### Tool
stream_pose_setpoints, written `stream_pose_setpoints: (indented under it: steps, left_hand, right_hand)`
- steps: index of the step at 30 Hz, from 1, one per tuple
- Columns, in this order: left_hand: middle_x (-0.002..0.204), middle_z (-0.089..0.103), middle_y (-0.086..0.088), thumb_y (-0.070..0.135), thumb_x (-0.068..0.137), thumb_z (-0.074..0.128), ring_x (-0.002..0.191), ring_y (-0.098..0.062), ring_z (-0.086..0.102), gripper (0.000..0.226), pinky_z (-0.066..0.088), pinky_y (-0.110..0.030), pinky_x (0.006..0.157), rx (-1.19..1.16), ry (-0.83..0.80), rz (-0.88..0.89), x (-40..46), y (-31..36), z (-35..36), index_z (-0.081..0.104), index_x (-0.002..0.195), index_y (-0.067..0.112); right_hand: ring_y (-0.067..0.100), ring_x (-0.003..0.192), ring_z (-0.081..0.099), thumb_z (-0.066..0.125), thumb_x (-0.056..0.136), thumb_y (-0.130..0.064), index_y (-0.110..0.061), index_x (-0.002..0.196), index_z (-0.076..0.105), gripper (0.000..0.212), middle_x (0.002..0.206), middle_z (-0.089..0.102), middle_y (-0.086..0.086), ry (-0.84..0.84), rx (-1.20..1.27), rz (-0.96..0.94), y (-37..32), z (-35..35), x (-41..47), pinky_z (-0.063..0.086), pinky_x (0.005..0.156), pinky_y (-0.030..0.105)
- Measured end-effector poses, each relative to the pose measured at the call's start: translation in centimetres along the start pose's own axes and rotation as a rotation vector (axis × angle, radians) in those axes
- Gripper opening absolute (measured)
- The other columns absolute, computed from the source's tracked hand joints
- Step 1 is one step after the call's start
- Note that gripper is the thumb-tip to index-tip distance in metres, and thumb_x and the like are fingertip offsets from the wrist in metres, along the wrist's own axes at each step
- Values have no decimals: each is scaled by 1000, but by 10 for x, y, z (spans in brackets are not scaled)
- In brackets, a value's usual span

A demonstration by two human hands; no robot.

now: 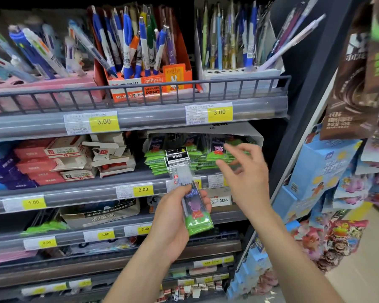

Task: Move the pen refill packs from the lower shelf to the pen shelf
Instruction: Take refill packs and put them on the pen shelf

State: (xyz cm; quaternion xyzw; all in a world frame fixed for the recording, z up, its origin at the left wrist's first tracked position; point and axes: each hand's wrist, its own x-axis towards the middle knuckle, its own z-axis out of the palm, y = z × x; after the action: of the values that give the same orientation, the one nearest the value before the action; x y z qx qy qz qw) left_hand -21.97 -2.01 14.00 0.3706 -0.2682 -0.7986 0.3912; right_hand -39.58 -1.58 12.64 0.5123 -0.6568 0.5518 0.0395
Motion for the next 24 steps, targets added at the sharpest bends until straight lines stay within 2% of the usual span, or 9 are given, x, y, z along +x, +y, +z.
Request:
stream_pose_setpoints:
  steps: [2,5,9,13,15,17,20,22,24]
  left_hand:
    - [87,76,-18,19,108,52,70,-25,74,28,66,-36,67,-8,-7,-13,0,0,4,67,117,-2]
    - [89,75,-19,22,108,51,74,-27,72,33,65,-39,72,-22,-17,-25,0,0,8,64,125,-4]
    - [95,71,-21,24,110,46,79,-29,69,37,64,-41,74,-21,-44,-9,-3,3,10,60,131,-4]
    - [110,75,-26,26,112,38,92,-31,74,41,64,-43,82,32,-60,17,-5,3,8,61,131,-2]
    - [116,77,-26,21,112,37,103,-34,76,37,62,-48,89,43,-85,16,-7,4,6,63,129,0]
    - [118,76,-26,13,111,38,112,-37,75,34,59,-54,96,41,-121,23,-8,5,4,65,126,-1]
    - [126,73,-27,7,110,42,122,-39,70,33,55,-58,105,53,-183,59,-8,6,1,65,130,-5]
    - [129,72,-27,7,110,44,116,-37,71,32,59,-51,100,42,-179,89,-6,6,2,64,132,-5]
    - [127,73,-27,6,108,47,105,-33,73,30,62,-46,91,38,-134,114,-4,2,6,64,131,-3]
  right_hand:
    - [23,93,61,78,89,-19,-14,117,77,28,108,63,6,-6,-180,-219,7,3,7,47,80,27]
    - [30,89,60,77,90,-12,-9,109,80,20,99,69,9,9,-273,-377,20,7,19,52,76,36]
    - [32,87,58,75,92,-14,-11,107,80,17,95,72,8,14,-339,-435,26,11,33,53,73,38]
    - [37,88,56,70,95,-12,-6,110,78,18,98,73,11,-27,-432,-425,18,10,38,53,74,47]
    - [34,99,56,66,97,-14,-6,123,72,28,108,70,10,-65,-373,-311,7,7,28,51,84,45]
    - [19,105,57,62,100,-25,-16,133,66,34,112,66,-2,-111,-153,-62,-7,-1,6,47,89,35]
    - [4,89,63,57,98,-48,-47,119,67,23,96,66,-18,-202,185,241,-32,-21,-40,48,74,17]
    - [6,76,67,58,99,-48,-57,110,68,17,88,70,-16,-316,388,377,-47,-33,-66,52,63,21]
    - [15,65,67,59,99,-40,-64,110,68,28,81,70,0,-403,541,502,-57,-39,-83,54,55,32]
